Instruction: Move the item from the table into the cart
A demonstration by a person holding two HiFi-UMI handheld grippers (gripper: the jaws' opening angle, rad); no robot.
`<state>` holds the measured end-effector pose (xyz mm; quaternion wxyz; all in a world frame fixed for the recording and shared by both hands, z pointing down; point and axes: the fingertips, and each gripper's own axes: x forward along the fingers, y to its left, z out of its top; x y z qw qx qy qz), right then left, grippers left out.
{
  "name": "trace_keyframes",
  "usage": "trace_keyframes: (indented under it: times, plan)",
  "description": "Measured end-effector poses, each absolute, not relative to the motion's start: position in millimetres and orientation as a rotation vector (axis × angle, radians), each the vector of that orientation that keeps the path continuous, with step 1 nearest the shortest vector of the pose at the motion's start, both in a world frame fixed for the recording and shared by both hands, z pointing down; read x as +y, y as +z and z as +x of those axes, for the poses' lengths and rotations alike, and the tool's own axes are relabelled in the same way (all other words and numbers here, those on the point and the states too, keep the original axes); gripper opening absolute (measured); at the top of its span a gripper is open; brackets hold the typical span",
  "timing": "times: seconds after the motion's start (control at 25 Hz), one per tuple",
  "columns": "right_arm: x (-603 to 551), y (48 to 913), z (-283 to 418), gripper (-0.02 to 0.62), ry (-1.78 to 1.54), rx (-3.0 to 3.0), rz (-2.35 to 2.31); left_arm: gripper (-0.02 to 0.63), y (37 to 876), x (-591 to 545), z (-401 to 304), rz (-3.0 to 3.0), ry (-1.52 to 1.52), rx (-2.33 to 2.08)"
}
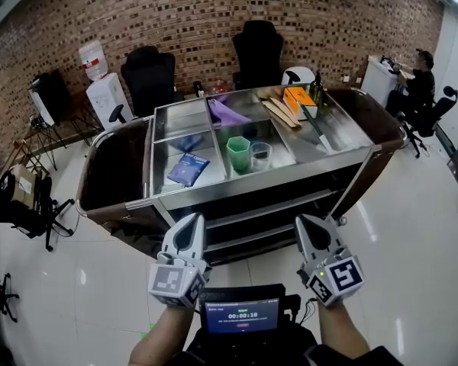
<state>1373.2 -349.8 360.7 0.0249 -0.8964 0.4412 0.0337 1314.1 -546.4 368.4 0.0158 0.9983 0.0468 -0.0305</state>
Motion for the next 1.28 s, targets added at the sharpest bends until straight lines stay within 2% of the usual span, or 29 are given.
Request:
trace_keyframes:
  times: [1.28]
  plan:
    - [-328.3, 381.2, 1386.5, -0.011, 0.056, 1.276, -2.825, -0.014, 396.0, -547.4, 1306.2, 3.156, 0.003, 0.128]
